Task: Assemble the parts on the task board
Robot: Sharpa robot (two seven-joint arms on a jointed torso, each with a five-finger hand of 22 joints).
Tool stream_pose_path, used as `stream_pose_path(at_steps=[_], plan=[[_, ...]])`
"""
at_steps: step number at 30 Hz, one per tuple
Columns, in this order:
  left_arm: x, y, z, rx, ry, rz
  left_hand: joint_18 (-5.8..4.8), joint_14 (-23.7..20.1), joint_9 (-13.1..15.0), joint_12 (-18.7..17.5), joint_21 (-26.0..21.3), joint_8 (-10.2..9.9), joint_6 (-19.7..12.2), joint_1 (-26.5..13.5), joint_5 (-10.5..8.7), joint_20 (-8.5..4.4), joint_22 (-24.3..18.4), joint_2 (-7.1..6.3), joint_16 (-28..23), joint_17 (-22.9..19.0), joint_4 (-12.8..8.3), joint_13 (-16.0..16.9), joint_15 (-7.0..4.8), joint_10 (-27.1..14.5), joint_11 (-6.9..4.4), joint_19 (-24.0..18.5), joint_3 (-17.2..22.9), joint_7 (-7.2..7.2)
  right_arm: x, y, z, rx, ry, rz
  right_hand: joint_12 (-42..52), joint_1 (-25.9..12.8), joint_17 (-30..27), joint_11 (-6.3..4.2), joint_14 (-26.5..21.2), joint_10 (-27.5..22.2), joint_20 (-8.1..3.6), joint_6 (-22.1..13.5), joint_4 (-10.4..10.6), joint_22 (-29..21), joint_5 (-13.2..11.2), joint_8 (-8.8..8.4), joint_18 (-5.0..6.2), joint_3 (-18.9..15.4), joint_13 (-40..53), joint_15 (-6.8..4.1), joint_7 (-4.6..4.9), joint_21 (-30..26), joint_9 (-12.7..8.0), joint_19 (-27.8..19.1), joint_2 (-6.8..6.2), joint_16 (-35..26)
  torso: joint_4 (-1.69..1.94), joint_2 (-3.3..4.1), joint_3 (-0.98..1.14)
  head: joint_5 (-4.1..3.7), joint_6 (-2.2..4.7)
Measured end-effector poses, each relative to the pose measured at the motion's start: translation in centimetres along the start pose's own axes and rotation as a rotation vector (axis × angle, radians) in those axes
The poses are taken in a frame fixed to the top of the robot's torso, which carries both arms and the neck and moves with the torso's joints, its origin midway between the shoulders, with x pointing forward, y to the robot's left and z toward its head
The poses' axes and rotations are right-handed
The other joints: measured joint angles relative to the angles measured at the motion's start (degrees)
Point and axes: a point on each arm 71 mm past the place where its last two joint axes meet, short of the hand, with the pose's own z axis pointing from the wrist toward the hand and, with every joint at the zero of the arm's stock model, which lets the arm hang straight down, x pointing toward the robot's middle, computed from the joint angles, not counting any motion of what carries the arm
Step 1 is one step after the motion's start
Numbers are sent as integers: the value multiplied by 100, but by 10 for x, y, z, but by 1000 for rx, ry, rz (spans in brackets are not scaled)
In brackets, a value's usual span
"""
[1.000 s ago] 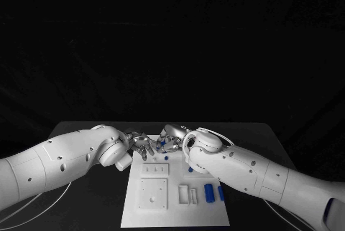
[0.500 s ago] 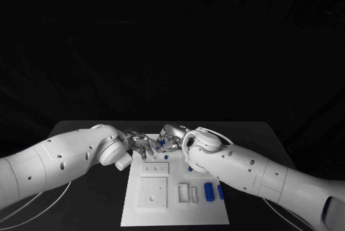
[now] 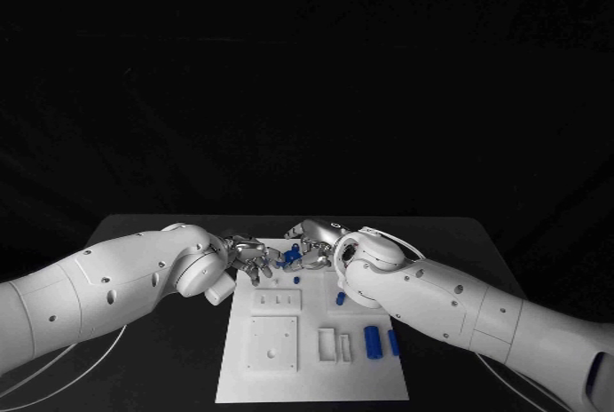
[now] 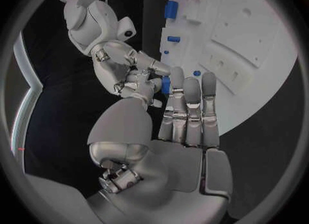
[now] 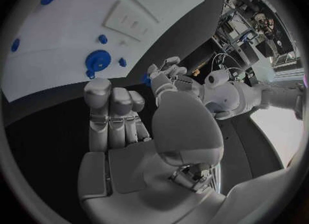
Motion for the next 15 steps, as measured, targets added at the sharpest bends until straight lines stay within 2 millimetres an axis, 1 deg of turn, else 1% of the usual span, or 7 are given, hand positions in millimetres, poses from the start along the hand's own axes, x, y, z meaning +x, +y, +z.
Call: stream_pose_path(at_steps=[3, 7, 9, 12, 13, 14, 15], plan=[[-1, 1, -1, -1, -12, 4, 0, 26, 16, -43, 29, -16, 54, -59, 4, -5, 14, -3, 0, 38, 0, 17, -24, 61, -13, 5, 0, -15, -2, -13, -6, 17, -7, 4, 0, 4, 0, 0, 0, 0, 0, 0, 38, 0, 42, 0, 0, -27, -15, 0, 0, 0, 0, 0, -4, 0, 1, -3, -1, 16, 0], [-3, 7, -2, -9, -27, 20, 0, 47, 16, -65, 29, -27, 68, -87, 4, -5, 14, -20, 0, 83, -16, 28, -7, 91, -21, 6, -16, -29, -6, -34, -19, 43, -13, 11, 0, 27, -6, 0, 0, 0, 0, 50, 38, 0, 153, 0, 0, -27, -27, 0, 9, 0, 0, 0, -27, 0, 1, -6, 1, 52, -10], [-4, 10, -4, -13, -36, 31, 0, 56, 11, -74, 29, -33, 96, -103, 58, -7, 14, -36, -7, 95, -17, 28, -15, 123, -15, 8, -16, -36, -9, -46, -26, 62, -17, 17, 0, 52, -6, 0, 0, 0, 0, 182, 34, 0, 220, 0, -1, -30, -30, 0, 10, 0, 0, 0, -2, 0, -2, -6, 3, 71, -18], [-5, 13, -5, -18, -45, 51, 0, 91, -117, -223, 29, -43, 186, -124, 69, -36, 14, -57, -95, 145, -17, 13, -45, 241, -30, 36, -16, -55, -14, -60, -35, 80, -26, 31, 0, 54, -9, 0, 0, 0, 0, 402, -22, 0, 240, 0, -2, -62, -56, 0, -2, 0, 4, 0, 8, 0, -8, -6, 7, 102, -21], [-5, 14, -5, -20, -48, 61, 0, 103, -132, -225, 29, -43, 189, -125, 69, -36, 13, -58, -96, 158, -17, 12, -44, 244, -33, 36, -16, -53, -17, -65, -38, 86, -33, 40, 0, 32, -11, 0, 0, 0, 0, 506, -61, -1, 240, 0, -3, -63, -65, 0, -10, 0, 8, 0, 30, 0, -9, -7, 9, 108, -23], [-5, 15, -5, -23, -50, 70, 0, 106, -159, -250, 29, -38, 201, -139, 69, -36, 13, -72, -113, 175, -32, 13, -46, 254, -41, 36, -31, -62, -20, -69, -40, 91, -40, 48, 0, -9, -11, -2, 0, -2, 0, 689, -127, 0, 240, 0, -3, -73, -76, 0, -26, 0, 19, 0, 71, 0, -12, -8, 10, 115, -25], [-4, 15, -5, -25, -52, 80, 0, 123, -176, -276, 29, -26, 202, -144, 69, -36, 13, -77, -133, 191, -40, 15, -30, 255, -41, 36, -23, -63, -22, -73, -42, 97, -48, 58, 0, -28, -11, -18, 0, -18, 0, 765, -150, 0, 240, 0, -4, -81, -84, 0, -39, 0, 26, 0, 90, 0, -13, -10, 11, 119, -26]])
